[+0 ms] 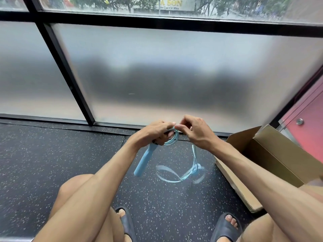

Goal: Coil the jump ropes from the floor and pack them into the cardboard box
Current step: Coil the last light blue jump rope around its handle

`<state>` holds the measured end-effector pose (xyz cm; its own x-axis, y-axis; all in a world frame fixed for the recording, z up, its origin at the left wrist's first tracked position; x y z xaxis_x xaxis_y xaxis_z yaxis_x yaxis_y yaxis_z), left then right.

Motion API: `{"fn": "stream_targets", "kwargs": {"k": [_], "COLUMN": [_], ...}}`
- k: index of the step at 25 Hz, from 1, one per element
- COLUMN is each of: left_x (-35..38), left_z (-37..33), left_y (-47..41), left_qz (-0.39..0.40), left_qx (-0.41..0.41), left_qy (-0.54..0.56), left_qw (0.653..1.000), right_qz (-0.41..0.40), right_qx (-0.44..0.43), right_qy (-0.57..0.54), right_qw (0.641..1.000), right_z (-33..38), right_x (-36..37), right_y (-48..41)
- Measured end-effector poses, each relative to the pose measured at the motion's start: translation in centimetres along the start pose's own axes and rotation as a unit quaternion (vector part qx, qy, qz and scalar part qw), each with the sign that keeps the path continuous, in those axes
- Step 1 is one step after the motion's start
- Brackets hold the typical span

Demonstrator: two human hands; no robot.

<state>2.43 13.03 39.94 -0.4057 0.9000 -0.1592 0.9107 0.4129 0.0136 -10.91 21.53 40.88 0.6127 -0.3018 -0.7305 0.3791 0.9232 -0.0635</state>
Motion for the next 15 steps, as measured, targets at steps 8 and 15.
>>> {"fn": "stream_targets", "kwargs": {"k": [8,15], "left_x": [-0.6,-2.1], "left_z": [-0.5,-1.4], "left_y": [0.1,-0.6], "left_qz": [0.021,-0.144], "left_qx": [0.047,0.169], "left_qy": [0.306,0.398], "left_qw": [0.951,0.890], "right_qz": [0.132,0.209], "right_qx": [0.135,0.217], "right_qy": [-0.184,-0.165], "right_qw": [0.965,0.939], "right_z": [-1.0,-2.1], "right_x": [1.6,4.2], "right_y": [0.2,1.3]}}
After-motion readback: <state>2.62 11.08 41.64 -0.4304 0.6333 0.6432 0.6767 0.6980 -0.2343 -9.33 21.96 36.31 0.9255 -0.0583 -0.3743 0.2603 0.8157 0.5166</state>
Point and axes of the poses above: each hand's wrist, its own y-axis away from the middle knuckle, its own x-axis out of the palm, z = x × y, the point moved 3 cm from there along -y, towards the middle knuckle, and after that the axes turned 15 degrees about x, right-handed, at the moved point
